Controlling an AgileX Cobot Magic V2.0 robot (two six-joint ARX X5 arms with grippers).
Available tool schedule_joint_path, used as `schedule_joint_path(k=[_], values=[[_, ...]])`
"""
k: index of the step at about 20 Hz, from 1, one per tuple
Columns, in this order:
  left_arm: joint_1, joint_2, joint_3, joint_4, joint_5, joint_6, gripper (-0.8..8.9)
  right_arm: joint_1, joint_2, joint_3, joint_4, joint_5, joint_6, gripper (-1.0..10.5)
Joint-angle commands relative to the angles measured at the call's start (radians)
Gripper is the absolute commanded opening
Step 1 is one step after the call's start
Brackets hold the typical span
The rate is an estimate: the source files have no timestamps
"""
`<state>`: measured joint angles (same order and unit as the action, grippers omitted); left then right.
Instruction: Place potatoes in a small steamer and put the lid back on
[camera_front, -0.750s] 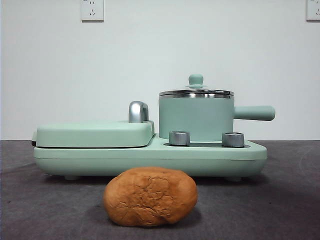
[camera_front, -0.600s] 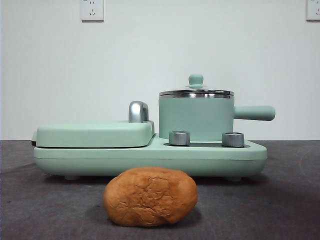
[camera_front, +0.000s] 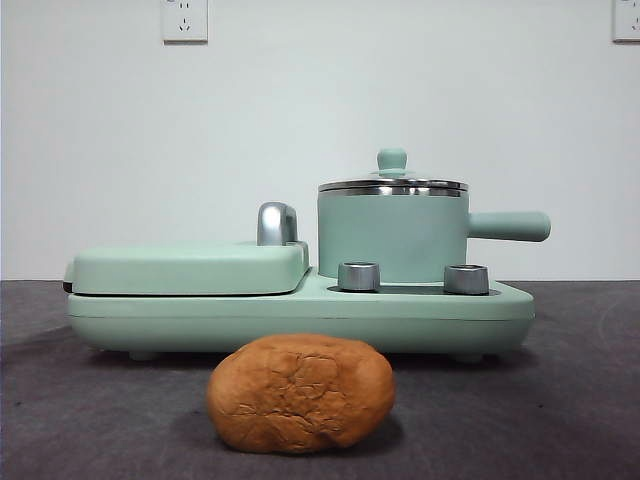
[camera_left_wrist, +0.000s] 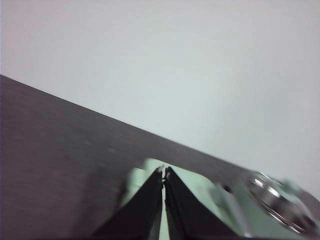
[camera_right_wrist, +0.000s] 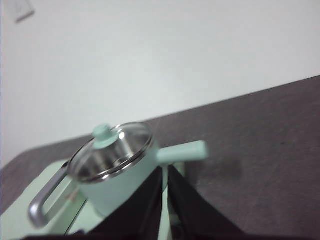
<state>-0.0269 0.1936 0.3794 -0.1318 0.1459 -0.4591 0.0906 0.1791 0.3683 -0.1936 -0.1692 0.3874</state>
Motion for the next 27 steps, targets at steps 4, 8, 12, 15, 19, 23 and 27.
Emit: schedule_joint_path(k=[4,8,12,15,19,23,27], values=[[0.000,0.159,0.133,-0.016,0.226,0.094,0.07,0.000,0.175,0.124,-0.028,-0.154,-0.186,0.1],[-0.002,0.275,0.213,-0.056,0.311,0.219,0.07,0.000,0.314,0.205,-0.094,-0.258,-0.315,0.1],[-0.015,0.385,0.287,-0.102,0.335,0.372,0.06,0.006,0.416,0.268,-0.143,-0.287,-0.432,0.1],[-0.039,0.467,0.342,-0.134,0.338,0.500,0.06,0.017,0.470,0.311,-0.182,-0.285,-0.521,0.1],[-0.084,0.563,0.417,-0.208,0.338,0.689,0.06,0.031,0.520,0.347,-0.220,-0.262,-0.606,0.1],[-0.133,0.631,0.466,-0.246,0.338,0.885,0.06,0.045,0.534,0.361,-0.248,-0.210,-0.666,0.1],[-0.181,0.664,0.480,-0.233,0.338,1.030,0.06,0.052,0.531,0.361,-0.266,-0.193,-0.728,0.2]])
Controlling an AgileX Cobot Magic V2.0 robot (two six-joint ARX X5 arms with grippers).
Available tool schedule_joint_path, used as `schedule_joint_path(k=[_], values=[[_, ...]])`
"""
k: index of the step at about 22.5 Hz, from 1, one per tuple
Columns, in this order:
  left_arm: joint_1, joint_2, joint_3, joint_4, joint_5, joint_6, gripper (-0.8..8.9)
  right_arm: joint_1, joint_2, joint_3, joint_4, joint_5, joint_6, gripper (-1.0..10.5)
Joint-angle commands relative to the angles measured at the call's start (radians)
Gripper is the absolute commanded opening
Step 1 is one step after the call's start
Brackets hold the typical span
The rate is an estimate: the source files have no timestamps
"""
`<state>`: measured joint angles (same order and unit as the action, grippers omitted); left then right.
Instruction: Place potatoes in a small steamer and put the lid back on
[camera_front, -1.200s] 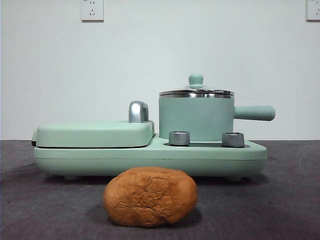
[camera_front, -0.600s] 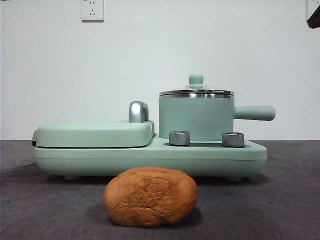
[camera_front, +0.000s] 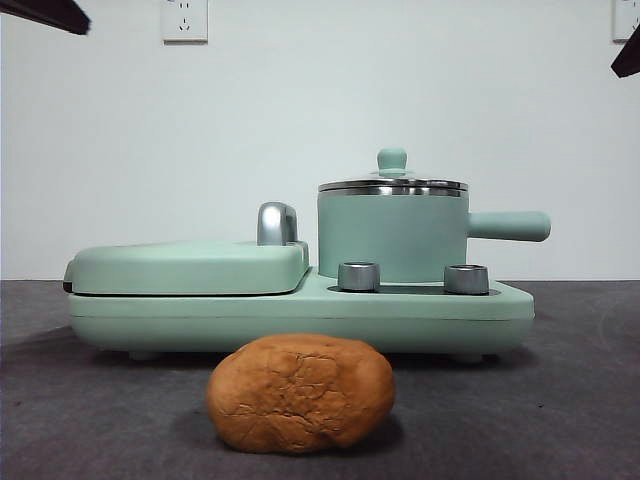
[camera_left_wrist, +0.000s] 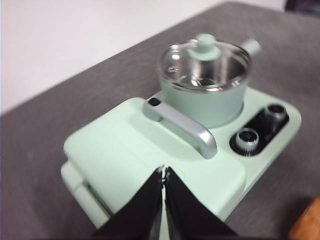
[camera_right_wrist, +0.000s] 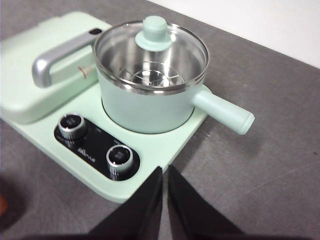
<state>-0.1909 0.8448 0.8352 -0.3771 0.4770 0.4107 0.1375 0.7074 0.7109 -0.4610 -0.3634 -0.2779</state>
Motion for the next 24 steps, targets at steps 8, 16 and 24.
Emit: schedule_joint_path(k=[8,16,24], values=[[-0.056,0.019,0.024,0.065,0.006,0.092,1.91,0.005,0.003,0.019,0.003,0.001,-0.072,2.2],[-0.098,0.039,0.024,0.098,0.006,0.066,2.85,0.005,0.003,0.019,0.004,0.001,-0.071,2.2],[-0.197,0.181,0.024,0.317,-0.064,0.005,2.85,0.005,0.003,0.019,0.004,0.001,-0.071,2.2]])
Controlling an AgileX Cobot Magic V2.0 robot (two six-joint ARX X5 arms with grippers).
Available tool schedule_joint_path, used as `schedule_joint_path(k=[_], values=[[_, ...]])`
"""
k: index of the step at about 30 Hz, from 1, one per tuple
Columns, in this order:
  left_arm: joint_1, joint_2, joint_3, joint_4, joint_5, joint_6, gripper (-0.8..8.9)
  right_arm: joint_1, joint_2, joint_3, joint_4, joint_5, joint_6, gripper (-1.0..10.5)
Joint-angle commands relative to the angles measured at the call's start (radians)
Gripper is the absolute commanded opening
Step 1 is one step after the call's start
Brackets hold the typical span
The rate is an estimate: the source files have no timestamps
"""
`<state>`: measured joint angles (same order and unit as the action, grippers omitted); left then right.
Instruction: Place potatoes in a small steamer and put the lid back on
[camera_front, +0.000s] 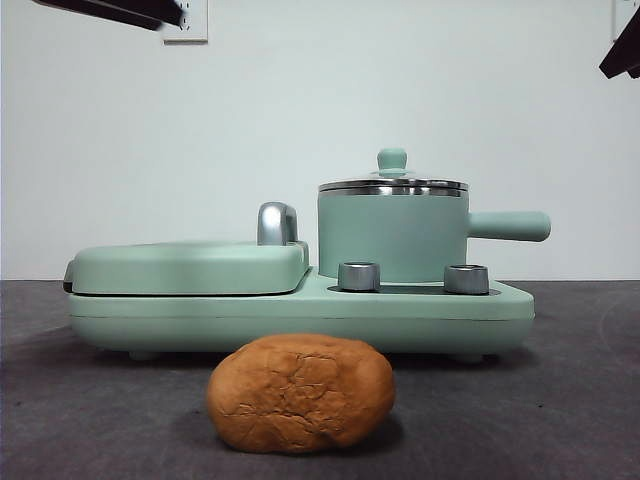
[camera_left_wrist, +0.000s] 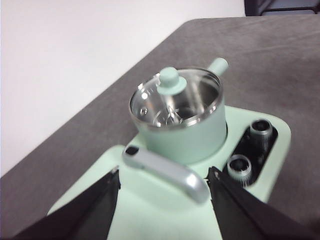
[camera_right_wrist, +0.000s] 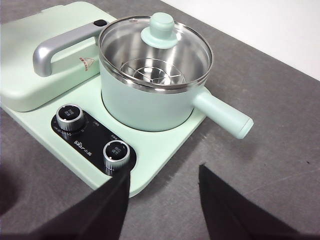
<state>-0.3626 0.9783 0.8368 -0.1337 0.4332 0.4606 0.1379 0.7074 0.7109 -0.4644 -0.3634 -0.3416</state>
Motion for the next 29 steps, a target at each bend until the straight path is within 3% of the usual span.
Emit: schedule_joint_path(k=[1,7,22,29], values=[[-0.040,0.076,0.023,0.118,-0.033,-0.061,2.85,0.005,0.003,0.019,0.008,0.001,-0.007,2.2],[-0.101,0.246,0.074,0.259,-0.092,-0.142,2.79,0.005,0.003,0.019,0.008,0.002,-0.007,2.2],[-0.182,0.661,0.460,0.252,-0.094,-0.199,2.79,0.005,0.003,0.019,0.007,0.002,-0.006,2.2],[-0.204,0.814,0.623,0.228,-0.094,-0.291,2.80,0.005,0.003,0.019,0.007,0.002,-0.006,2.2]])
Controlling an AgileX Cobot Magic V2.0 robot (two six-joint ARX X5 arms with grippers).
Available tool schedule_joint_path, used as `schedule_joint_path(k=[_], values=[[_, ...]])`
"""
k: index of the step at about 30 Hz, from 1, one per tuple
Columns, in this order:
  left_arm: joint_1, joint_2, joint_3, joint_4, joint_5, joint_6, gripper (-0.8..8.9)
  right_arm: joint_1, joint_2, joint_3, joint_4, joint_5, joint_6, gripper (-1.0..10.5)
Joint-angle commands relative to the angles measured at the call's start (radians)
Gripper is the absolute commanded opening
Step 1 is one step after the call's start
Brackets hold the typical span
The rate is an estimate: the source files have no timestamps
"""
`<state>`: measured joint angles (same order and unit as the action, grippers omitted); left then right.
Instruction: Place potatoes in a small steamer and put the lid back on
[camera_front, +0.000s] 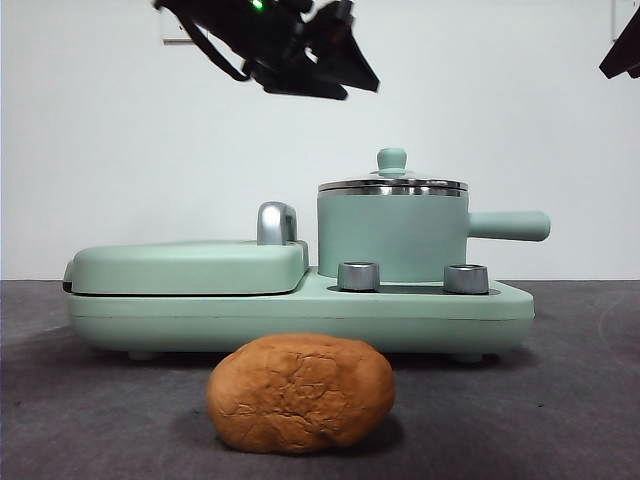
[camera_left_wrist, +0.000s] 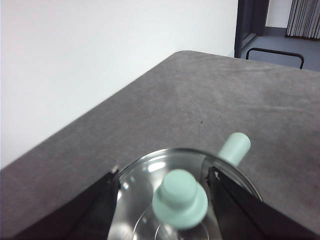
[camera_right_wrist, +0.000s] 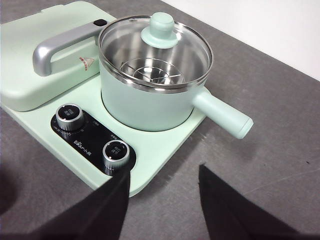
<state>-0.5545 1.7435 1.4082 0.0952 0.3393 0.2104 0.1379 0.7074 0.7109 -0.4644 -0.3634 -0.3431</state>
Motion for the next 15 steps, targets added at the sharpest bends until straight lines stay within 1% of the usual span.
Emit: schedule_joint_path(k=[1,6,15], values=[[-0.017,0.068,0.068,-0.001,0.000,-0.040,2.80,0.005,0.003,0.019,0.007,0.002,-0.005,2.2],[-0.031,0.153,0.135,-0.007,0.000,-0.041,2.81,0.005,0.003,0.019,0.007,0.002,-0.005,2.2],[-0.042,0.222,0.142,-0.013,0.000,-0.041,2.80,0.005,0.003,0.019,0.007,0.002,-0.005,2.2]])
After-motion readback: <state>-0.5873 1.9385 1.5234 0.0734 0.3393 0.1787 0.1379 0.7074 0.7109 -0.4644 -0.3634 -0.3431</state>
